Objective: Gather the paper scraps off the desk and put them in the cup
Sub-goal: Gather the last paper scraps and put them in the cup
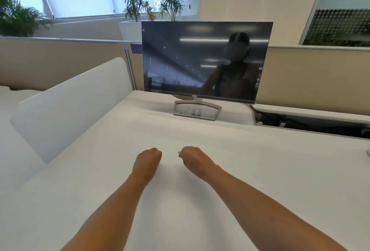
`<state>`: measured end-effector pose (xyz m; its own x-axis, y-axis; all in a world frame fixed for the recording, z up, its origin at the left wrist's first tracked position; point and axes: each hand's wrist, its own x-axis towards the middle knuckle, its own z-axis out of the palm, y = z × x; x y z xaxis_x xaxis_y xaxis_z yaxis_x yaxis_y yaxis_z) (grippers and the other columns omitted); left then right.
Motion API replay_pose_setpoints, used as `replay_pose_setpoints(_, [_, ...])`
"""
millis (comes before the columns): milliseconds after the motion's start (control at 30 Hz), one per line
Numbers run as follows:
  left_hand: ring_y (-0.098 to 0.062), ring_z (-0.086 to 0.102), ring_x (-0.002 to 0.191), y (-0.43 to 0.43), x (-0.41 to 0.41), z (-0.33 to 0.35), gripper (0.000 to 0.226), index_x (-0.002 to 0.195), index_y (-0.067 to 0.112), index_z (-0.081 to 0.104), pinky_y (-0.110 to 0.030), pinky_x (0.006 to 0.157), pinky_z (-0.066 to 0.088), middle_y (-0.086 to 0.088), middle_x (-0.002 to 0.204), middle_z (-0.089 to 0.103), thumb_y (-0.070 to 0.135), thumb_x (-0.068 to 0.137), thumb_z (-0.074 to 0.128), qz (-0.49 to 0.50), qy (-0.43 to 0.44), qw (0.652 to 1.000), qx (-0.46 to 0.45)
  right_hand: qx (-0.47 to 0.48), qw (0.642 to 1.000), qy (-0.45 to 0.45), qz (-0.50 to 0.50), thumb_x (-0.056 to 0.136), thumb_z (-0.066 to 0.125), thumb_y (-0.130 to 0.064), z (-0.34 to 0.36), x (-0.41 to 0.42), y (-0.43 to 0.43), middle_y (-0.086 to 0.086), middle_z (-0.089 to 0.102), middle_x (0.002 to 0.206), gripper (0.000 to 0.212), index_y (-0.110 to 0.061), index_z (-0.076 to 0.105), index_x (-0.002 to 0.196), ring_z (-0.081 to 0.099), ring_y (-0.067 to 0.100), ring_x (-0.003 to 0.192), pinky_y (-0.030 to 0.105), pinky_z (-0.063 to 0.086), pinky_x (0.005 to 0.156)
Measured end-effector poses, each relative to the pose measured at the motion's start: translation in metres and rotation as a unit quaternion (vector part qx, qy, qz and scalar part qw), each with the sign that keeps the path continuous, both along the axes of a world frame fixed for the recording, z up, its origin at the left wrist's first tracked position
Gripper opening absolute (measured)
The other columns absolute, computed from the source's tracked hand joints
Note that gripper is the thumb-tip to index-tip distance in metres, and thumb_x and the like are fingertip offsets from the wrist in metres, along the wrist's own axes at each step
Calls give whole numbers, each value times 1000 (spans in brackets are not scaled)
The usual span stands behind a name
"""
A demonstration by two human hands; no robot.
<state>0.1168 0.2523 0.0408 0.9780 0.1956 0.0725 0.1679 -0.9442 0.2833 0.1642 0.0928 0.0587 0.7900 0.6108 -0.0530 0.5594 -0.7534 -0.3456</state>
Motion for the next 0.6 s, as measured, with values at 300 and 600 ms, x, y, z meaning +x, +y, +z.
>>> replay_pose_setpoints(300, [-20,46,81,-165,7,3,25,101,6,57,-29,73,36,-14,110,61,-5,85,41,-92,-5,989,115,45,997,-49,-39,87,37,2,-11,-5,-171,13,60,111,32,-4,60,109,54,29,104,32,44,87])
replay_pose_setpoints(600, [-20,34,79,-335,16,8,26,87,18,43,-27,71,30,-14,95,52,-8,83,42,-165,-12,977,136,24,990,-69,-117,87,40,3,-4,-1,-341,10,63,115,35,-7,62,112,57,27,105,30,45,88])
